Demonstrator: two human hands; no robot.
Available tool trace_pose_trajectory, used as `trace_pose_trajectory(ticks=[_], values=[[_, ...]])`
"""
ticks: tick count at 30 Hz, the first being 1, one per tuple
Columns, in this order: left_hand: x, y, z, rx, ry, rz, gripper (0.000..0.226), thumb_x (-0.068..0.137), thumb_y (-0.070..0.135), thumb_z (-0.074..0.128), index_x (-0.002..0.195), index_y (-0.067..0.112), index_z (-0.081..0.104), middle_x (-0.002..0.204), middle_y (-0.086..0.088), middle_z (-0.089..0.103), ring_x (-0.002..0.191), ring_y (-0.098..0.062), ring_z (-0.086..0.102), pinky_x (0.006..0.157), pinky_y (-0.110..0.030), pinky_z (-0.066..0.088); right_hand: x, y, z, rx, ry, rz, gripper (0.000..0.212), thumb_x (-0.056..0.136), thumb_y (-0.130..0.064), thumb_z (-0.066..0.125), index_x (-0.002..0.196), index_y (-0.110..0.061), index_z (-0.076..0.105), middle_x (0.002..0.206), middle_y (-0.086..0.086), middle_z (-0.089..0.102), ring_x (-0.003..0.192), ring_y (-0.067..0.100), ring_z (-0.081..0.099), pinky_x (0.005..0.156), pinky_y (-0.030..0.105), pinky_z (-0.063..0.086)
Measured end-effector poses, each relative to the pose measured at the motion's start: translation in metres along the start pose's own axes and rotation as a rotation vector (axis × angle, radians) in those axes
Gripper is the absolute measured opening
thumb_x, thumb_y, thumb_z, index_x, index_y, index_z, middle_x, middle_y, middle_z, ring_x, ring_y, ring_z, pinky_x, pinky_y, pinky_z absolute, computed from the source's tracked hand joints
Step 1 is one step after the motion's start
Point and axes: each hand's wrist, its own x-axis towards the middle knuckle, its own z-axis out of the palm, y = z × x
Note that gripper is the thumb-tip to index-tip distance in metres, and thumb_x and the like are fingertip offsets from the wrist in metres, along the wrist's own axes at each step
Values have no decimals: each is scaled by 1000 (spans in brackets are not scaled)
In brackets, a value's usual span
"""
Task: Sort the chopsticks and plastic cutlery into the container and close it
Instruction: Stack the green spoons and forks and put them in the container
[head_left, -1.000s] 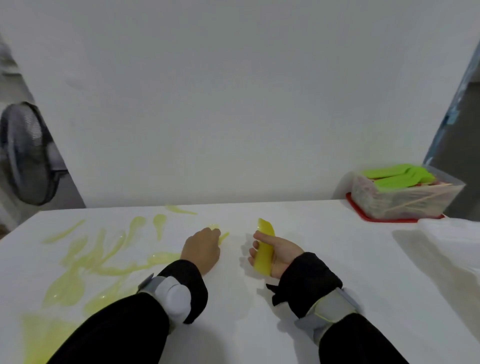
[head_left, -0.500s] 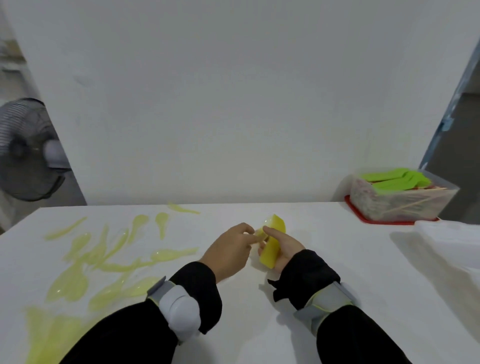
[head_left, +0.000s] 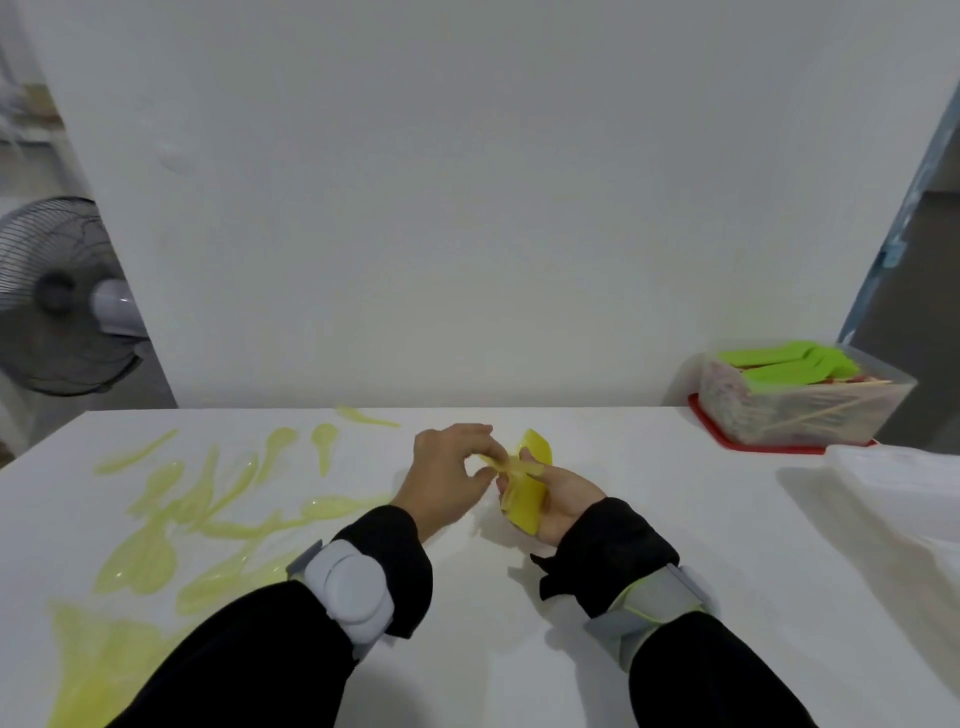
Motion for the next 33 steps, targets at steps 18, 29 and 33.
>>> trace_pose_trajectory(ticks=[18,29,33], values=[[37,-70,-52,-385,-101,-263,43,81,-7,56,109,23,68,129,4,55,118,-11,50,95,-22,37,56,27,37,-23,-81,17,10,92,-1,50,86,-1,58,68,11,62,53,23,68,53,31,58],[71,-159,-76,641,-64,-682,31,93,8,42,122,-1,45,126,-21,49,115,-38,51,95,-39,43,84,30,45,-70,-4,32,7,88,-15,60,85,-9,61,61,3,62,50,18,63,53,27,55],[95,-157,-88,231,260,-758,12,87,-1,44,78,0,53,92,-21,63,87,-38,62,69,-35,48,85,26,46,-40,23,25,15,89,-23,59,82,-9,59,59,4,64,49,19,63,52,25,54]])
